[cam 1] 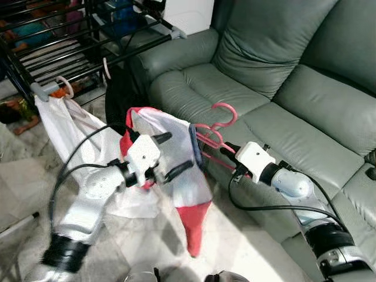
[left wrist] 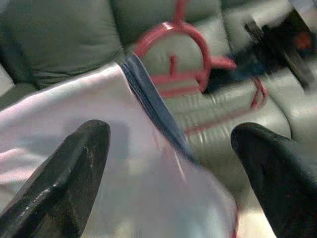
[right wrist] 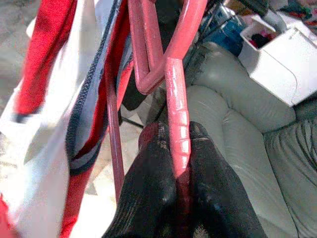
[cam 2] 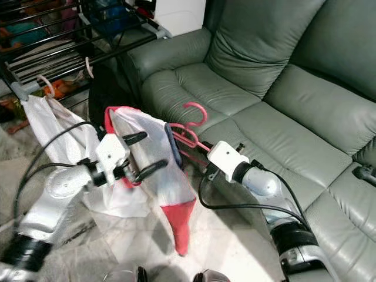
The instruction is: Hang hanger
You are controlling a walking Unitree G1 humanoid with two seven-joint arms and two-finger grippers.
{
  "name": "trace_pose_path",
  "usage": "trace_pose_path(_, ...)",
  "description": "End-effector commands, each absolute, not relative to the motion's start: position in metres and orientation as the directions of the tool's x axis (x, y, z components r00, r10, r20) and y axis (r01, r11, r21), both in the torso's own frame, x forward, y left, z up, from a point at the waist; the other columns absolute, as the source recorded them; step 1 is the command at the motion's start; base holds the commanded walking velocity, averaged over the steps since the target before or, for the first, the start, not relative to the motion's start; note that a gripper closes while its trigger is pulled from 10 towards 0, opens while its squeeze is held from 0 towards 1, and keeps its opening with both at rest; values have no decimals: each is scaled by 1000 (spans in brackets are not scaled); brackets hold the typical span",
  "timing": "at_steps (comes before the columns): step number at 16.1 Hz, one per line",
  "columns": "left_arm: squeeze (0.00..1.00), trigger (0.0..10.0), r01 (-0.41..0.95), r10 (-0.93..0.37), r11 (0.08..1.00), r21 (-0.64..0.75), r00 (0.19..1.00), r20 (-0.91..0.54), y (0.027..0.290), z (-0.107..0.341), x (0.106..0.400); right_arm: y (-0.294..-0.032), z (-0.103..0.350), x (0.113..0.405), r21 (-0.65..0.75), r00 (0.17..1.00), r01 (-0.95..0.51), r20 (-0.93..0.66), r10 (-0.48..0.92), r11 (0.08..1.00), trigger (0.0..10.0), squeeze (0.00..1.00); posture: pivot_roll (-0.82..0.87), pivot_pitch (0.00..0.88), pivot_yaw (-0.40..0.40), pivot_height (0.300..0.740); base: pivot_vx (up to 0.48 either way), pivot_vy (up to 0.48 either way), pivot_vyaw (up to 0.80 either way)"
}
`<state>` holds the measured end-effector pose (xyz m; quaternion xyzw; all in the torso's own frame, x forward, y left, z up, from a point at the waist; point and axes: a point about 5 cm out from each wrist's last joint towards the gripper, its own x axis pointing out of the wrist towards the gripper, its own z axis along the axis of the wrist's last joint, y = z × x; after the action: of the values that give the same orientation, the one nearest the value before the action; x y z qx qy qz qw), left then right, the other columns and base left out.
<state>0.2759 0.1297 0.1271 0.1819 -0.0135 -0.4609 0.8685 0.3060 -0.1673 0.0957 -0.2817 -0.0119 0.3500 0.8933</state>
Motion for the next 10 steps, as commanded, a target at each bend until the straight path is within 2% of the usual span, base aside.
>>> trace_pose_path(1, 1000, 10000, 814, -817, 470, 341, 548, -181, 129, 122, 271, -168, 108, 312, -540, 759, -593, -127, 638, 598, 10000, 0, -30, 0, 4, 740, 0, 0, 0)
trace_pose_path(3, 1000, 10000, 787, -808, 419, 453, 551, -210, 135, 116, 269, -166, 106, 309, -534, 735, -621, -145, 662, 573, 10000, 0, -25, 0, 7, 740, 0, 0, 0)
trace_pose_path(5, 1000, 10000, 675, -772, 384, 630, 610, -182, 148, 120, 278, -168, 103, 302, -535, 676, -682, -202, 709, 498, 10000, 0, -24, 0, 11, 740, 0, 0, 0)
trace_pose_path(6, 659, 10000, 641, -761, 362, 677, 623, -183, 155, 122, 281, -171, 101, 299, -533, 647, -708, -228, 727, 463, 10000, 0, -25, 0, 12, 740, 0, 0, 0)
trace_pose_path(7, 0, 10000, 622, -756, 335, 707, 626, -193, 158, 124, 284, -173, 100, 296, -530, 627, -726, -249, 738, 438, 10000, 0, -27, 0, 13, 740, 0, 0, 0)
trace_pose_path(10, 0, 10000, 622, -764, 255, 740, 599, -240, 164, 124, 288, -179, 96, 288, -539, 567, -766, -306, 765, 352, 10000, 0, -31, 0, 19, 740, 0, 0, 0)
